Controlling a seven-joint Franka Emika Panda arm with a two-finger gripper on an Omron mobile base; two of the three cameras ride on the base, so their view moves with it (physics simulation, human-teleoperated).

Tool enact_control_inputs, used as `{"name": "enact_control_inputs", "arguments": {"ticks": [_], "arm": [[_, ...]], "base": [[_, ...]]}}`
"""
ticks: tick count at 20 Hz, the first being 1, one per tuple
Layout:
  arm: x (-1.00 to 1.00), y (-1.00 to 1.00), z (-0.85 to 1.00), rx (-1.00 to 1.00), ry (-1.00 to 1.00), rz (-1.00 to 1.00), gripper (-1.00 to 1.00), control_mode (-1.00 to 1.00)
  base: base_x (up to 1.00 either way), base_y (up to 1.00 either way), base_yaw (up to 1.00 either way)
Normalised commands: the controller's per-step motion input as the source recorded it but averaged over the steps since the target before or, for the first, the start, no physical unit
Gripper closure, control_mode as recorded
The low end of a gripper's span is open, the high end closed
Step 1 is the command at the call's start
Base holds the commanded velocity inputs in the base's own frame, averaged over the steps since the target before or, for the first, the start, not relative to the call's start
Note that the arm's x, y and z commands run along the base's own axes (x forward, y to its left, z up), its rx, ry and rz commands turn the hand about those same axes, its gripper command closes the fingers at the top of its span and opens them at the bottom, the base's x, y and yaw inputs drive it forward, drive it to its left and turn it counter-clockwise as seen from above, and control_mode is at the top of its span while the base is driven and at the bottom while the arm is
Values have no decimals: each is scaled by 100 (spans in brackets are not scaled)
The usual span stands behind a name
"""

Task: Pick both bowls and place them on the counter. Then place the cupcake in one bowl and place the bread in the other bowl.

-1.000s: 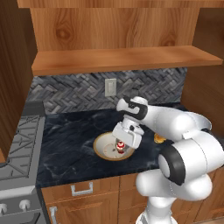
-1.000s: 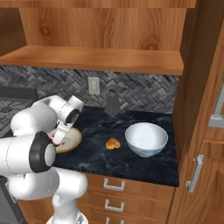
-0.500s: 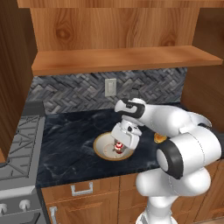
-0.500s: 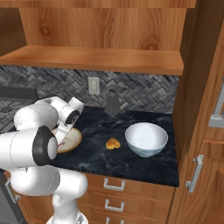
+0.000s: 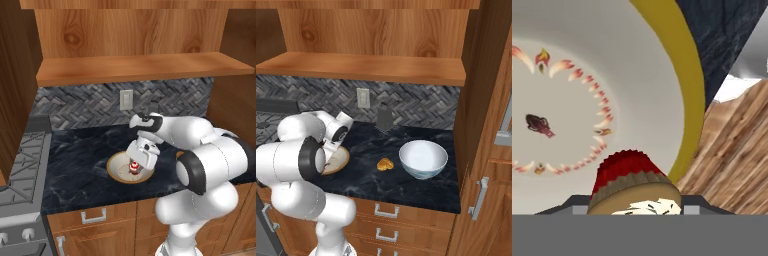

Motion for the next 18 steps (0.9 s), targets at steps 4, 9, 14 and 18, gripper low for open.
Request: {"name": "enact_control_inputs", "arguments": {"ticks": [4,9,14,18], "arm": [[4,2,-20,0,0,0,100,-100],[7,2,-21,0,0,0,100,-100],[13,4,-17,0,0,0,100,-100],[19,5,-11,0,0,0,100,-100]], "base": [[0,0,0],[0,0,0],[0,0,0],[0,0,0]]}}
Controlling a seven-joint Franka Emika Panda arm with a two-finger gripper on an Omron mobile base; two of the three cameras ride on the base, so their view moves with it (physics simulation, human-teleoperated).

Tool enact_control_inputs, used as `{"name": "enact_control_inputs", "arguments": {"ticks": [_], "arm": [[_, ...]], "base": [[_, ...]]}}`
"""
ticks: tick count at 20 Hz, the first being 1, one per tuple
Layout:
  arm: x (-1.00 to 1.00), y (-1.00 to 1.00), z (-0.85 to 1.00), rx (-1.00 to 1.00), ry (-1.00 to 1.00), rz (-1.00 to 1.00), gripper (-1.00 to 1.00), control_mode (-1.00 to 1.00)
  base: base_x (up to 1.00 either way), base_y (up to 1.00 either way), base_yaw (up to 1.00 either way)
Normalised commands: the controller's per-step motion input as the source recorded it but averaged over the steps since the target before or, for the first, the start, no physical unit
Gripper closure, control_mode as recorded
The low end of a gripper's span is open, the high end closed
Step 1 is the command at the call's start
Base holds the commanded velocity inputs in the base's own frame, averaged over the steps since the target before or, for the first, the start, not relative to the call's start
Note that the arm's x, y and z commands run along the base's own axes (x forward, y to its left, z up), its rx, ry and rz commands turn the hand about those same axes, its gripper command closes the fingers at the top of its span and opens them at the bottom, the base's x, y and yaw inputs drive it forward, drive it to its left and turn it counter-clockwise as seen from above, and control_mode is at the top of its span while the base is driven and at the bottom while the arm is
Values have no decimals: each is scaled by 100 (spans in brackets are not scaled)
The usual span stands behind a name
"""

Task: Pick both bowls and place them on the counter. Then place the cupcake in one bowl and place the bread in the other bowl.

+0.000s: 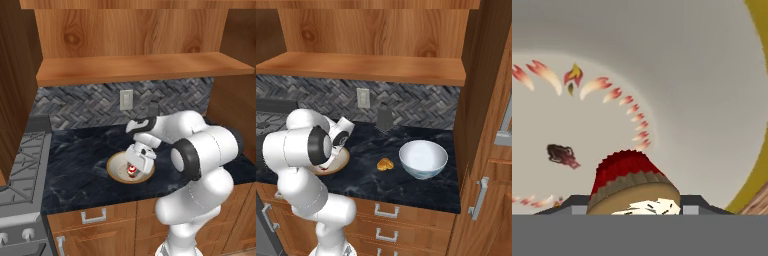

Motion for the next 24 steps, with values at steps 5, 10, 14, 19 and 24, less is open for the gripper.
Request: {"name": "enact_control_inputs", "arguments": {"ticks": [5,10,14,19,24], "arm": [[20,3,-10,0,0,0,100,-100],[14,1,-9,0,0,0,-100,-100],[0,0,0,0,0,0,-100,-100],[0,0,1,0,0,0,-100,-100],[0,0,7,0,0,-1,-100,-100]], "base": [[0,0,0],[0,0,0],[0,0,0],[0,0,0],[0,0,0]]}}
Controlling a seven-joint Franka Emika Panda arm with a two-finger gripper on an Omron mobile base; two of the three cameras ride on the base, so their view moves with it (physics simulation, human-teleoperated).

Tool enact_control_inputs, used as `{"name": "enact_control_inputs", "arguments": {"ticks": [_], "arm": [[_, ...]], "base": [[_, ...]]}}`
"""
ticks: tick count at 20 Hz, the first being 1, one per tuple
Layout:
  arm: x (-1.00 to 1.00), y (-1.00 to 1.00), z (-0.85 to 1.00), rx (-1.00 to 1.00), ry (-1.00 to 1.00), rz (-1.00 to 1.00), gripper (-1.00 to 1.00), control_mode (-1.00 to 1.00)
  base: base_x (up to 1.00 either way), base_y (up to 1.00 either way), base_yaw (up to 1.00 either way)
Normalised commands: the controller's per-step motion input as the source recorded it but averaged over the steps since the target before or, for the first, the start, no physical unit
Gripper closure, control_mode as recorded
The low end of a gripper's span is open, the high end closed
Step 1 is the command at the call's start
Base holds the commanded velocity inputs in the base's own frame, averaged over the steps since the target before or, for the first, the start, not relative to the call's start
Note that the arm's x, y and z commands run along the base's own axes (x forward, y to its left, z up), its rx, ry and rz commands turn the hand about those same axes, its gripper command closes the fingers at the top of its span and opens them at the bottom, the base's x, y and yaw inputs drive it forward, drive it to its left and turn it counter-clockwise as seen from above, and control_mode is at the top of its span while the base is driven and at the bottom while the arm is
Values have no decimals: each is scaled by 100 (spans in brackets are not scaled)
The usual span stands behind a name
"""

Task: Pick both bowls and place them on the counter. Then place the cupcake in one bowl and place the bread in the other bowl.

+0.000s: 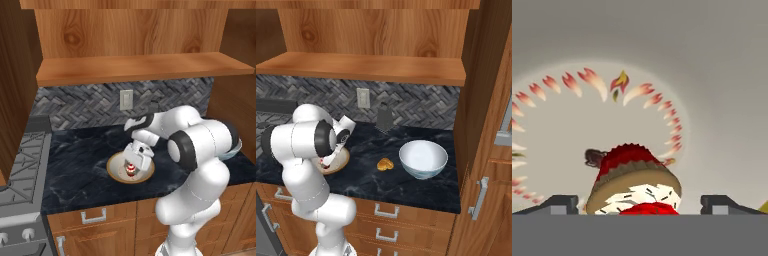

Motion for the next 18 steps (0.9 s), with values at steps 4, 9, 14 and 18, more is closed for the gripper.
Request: {"name": "enact_control_inputs", "arguments": {"ticks": [4,9,14,18], "arm": [[-1,0,39,0,0,-4,-100,-100],[-8,-1,50,0,0,-5,-100,-100],[-26,-3,37,0,0,-4,-100,-100],[-21,0,2,-1,0,-1,-100,-100]], "base": [[0,0,0],[0,0,0],[0,0,0],[0,0,0]]}}
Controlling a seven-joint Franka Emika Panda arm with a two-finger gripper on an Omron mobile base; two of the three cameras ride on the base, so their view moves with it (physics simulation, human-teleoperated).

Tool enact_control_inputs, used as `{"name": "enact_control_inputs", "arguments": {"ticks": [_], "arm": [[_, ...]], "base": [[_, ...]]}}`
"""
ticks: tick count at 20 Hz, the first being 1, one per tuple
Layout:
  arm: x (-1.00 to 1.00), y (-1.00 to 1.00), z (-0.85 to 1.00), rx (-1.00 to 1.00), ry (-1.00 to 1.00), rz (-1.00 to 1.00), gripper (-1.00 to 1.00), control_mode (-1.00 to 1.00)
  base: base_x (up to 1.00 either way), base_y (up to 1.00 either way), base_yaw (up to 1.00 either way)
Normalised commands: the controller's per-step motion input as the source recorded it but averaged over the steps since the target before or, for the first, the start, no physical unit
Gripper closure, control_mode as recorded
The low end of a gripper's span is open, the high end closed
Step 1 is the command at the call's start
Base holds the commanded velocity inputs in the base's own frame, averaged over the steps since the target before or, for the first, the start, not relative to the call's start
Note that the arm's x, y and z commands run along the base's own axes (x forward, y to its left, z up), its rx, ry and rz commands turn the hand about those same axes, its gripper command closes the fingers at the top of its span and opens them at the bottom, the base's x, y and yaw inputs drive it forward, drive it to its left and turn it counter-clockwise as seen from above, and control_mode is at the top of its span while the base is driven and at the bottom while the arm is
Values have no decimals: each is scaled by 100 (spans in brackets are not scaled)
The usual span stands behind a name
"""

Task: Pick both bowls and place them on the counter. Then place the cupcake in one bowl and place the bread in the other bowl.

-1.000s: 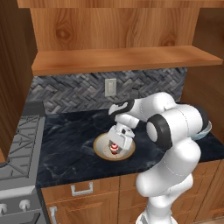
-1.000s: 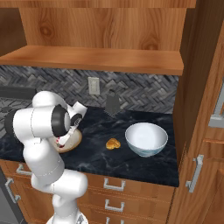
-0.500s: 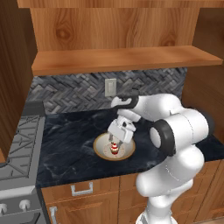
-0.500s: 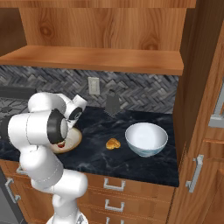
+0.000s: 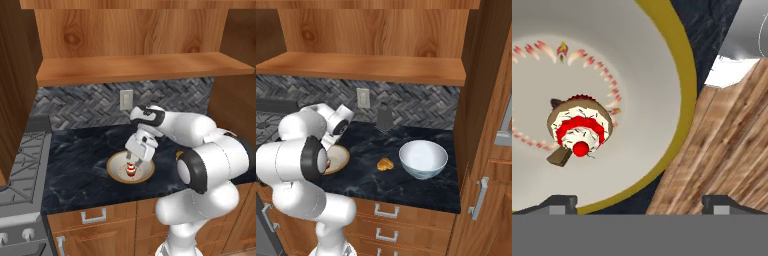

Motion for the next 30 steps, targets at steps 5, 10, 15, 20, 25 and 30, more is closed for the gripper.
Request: {"name": "enact_control_inputs", "arguments": {"ticks": [5,10,15,20,25,30], "arm": [[-5,-17,2,-1,-5,2,-100,-100],[-33,-38,33,0,-18,5,-100,-100],[-44,-35,35,0,-18,7,-100,-100],[-38,-32,43,-3,-16,10,-100,-100],[-25,-38,34,-6,-19,15,-100,-100],[-23,-46,19,-9,-22,14,-100,-100]], "base": [[0,0,0],[0,0,0],[0,0,0],[0,0,0],[0,0,0],[0,0,0]]}}
